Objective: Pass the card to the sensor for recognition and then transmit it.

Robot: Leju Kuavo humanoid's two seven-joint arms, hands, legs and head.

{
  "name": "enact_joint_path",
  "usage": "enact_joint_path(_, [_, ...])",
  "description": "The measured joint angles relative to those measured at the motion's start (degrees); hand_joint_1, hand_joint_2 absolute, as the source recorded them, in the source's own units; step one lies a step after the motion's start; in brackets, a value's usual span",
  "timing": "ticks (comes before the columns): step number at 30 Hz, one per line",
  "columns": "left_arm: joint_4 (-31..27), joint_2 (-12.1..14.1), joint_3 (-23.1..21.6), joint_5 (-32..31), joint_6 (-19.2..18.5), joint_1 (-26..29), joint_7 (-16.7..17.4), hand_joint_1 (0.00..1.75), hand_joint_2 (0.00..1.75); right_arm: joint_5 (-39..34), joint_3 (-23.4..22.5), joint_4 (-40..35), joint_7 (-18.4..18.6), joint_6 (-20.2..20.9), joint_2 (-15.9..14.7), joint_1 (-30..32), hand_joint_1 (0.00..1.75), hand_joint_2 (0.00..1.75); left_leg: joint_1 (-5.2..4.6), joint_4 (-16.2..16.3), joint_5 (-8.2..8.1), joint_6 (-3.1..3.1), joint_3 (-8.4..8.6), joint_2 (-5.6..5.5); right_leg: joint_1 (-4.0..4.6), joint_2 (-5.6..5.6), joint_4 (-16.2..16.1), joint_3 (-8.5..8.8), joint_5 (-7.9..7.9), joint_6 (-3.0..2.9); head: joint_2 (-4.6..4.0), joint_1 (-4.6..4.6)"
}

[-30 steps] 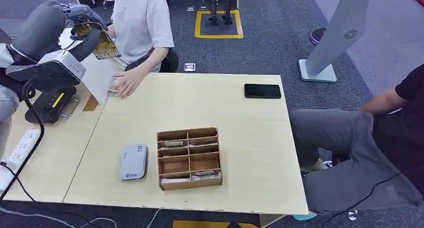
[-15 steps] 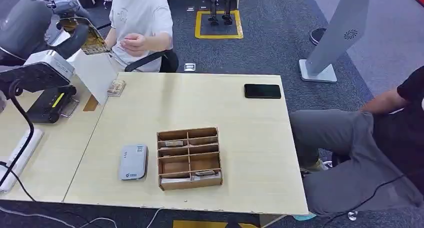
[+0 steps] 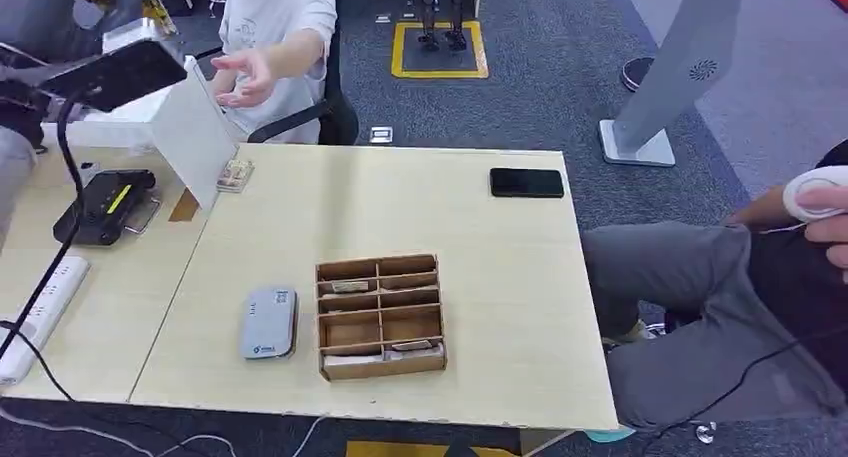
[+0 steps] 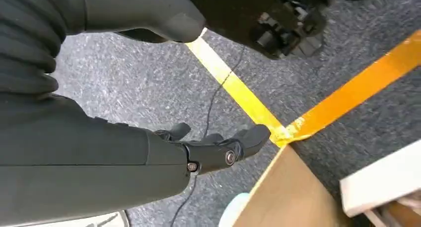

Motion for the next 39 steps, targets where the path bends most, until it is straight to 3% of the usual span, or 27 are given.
enact_joint_path(3, [4.84,-2.14,-1.91,-3.14,0.87,-2.38,1.3,1.75,1.75,-4.93,0.4,-0.2,1.04,-0.26,-0.06,0.08,0.0,1.75,-0.01,0.01,0.07,0.02,-0.02,0.02,-0.01,0.05,0.0,-0.02,0.04,0.04,0.0,0.09])
enact_joint_path(7, [8.5,-2.25,-2.31,-2.57,1.86,-3.66,1.55,1.75,1.75,-21.23,-5.69,-0.04,0.3,-1.05,-0.22,2.14,0.0,1.75,-0.05,0.0,0.04,0.02,-0.02,0.07,-0.05,0.14,0.0,-0.04,0.03,0.05,0.0,0.09])
enact_joint_path(12, [10.18,-1.57,-2.34,-2.18,2.08,-4.01,1.37,1.75,1.75,-24.97,-10.93,0.57,0.19,-2.31,-0.83,4.74,0.0,1.75,-0.04,-0.02,-0.02,0.0,-0.08,0.07,-0.04,0.14,0.0,-0.09,-0.01,0.06,0.0,0.07])
enact_joint_path(16, [10.95,-0.45,-2.38,-2.33,2.14,-4.66,1.88,1.75,1.75,-22.94,-12.88,1.75,2.91,-6.1,-1.36,6.32,0.0,1.75,-0.04,-0.02,-0.02,0.0,-0.1,0.07,-0.04,0.11,0.0,-0.1,-0.04,0.08,0.0,0.13])
enact_joint_path(20, [11.84,-0.26,-2.62,-2.44,2.14,-4.77,2.03,1.75,1.75,-21.31,-12.9,2.41,5.81,-7.17,-1.92,6.21,0.0,1.75,-0.04,-0.02,-0.01,0.01,-0.07,0.08,-0.04,0.13,-0.01,-0.08,-0.03,0.07,0.0,0.11])
enact_joint_path(39, [13.57,1.6,-3.39,-1.66,2.25,-4.78,2.01,1.75,1.75,-23.19,-13.16,2.27,2.56,-8.33,-2.45,6.76,0.0,1.75,-0.04,-0.02,-0.02,0.01,-0.12,0.1,-0.04,0.18,-0.01,-0.13,-0.02,0.08,0.0,0.09])
